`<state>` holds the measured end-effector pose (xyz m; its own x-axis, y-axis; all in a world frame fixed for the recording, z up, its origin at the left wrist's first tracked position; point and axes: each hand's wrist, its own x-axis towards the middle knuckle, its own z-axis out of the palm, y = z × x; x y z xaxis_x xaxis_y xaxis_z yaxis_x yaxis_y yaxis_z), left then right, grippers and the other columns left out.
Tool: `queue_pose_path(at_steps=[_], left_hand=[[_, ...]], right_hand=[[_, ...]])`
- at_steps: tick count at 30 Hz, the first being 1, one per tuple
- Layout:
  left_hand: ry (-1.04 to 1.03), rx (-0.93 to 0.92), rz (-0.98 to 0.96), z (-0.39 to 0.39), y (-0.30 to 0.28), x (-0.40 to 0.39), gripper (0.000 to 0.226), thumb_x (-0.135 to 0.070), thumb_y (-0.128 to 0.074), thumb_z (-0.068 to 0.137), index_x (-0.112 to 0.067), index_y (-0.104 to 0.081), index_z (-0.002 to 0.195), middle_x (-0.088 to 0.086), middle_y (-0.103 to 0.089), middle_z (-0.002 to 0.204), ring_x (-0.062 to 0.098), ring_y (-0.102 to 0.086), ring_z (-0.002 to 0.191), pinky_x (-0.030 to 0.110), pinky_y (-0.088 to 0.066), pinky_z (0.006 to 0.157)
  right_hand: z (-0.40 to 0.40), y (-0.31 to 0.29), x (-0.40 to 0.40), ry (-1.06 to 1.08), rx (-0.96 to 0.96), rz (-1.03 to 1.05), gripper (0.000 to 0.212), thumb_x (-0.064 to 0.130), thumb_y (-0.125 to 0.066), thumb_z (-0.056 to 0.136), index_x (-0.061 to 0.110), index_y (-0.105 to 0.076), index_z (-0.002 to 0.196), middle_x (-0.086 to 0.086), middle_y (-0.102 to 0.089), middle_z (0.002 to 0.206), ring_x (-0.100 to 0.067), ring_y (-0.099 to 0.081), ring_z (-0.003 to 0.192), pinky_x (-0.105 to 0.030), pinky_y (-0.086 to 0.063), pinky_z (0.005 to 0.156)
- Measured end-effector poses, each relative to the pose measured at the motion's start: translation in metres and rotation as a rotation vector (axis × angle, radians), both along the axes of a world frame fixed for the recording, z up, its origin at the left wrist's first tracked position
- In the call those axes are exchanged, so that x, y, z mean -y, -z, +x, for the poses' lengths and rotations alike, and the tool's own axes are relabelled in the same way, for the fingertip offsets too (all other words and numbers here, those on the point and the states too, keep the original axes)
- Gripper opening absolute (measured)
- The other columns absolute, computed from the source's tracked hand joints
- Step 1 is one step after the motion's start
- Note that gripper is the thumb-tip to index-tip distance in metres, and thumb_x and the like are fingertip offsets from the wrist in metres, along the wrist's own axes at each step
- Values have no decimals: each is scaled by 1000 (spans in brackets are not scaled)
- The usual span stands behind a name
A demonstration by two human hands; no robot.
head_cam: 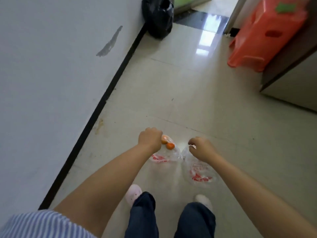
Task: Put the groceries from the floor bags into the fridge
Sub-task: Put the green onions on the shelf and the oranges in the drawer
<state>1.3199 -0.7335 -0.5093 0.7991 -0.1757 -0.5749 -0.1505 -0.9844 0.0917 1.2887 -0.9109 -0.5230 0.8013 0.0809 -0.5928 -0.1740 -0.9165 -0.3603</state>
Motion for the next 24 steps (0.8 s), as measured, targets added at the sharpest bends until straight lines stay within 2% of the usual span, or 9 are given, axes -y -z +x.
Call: queue_pose_path(at_steps=[6, 13, 19, 22, 24], left_hand=[[140, -89, 11, 20, 101, -24, 34, -10, -42, 94, -13, -54, 126, 11, -53, 129, 29, -50, 121, 35, -44, 95], [284, -60, 111, 35, 297, -31, 32, -13, -42, 94, -13, -53, 124, 9, -57, 127, 29, -50, 121, 35, -44, 93], [440, 9, 156, 50, 463, -30, 28, -17, -42, 96, -13, -54, 121, 7, -58, 124, 27, -51, 118, 34, -45, 90], [519, 66, 154, 64, 524, -29, 30, -23, -41, 97, -14, -54, 123, 5, -58, 125, 25, -52, 119, 33, -45, 91], [580, 104, 159, 78, 557, -25, 30, -25, -41, 97, -15, -54, 123, 4, -59, 125, 24, -53, 118, 32, -45, 90]], right_hand=[[4, 89, -30, 30, -72, -19, 31, 15, -45, 92, 7, -61, 117, -11, -61, 122, -25, -56, 112, -31, -45, 92], [12, 282, -39, -7, -123, -98, 30, 16, -43, 92, 5, -61, 115, -14, -58, 121, -30, -54, 112, -32, -45, 87], [31, 445, -35, -137, 37, -277, 32, 28, -51, 90, 9, -62, 112, -11, -64, 116, -30, -51, 112, -35, -38, 92], [46, 508, -33, -226, 213, -229, 22, 16, -72, 73, 2, -70, 90, -18, -70, 94, -36, -63, 91, -34, -50, 74], [56, 543, -32, -245, 215, -180, 24, 12, -58, 84, -3, -63, 103, -22, -63, 109, -35, -57, 104, -36, -47, 81]])
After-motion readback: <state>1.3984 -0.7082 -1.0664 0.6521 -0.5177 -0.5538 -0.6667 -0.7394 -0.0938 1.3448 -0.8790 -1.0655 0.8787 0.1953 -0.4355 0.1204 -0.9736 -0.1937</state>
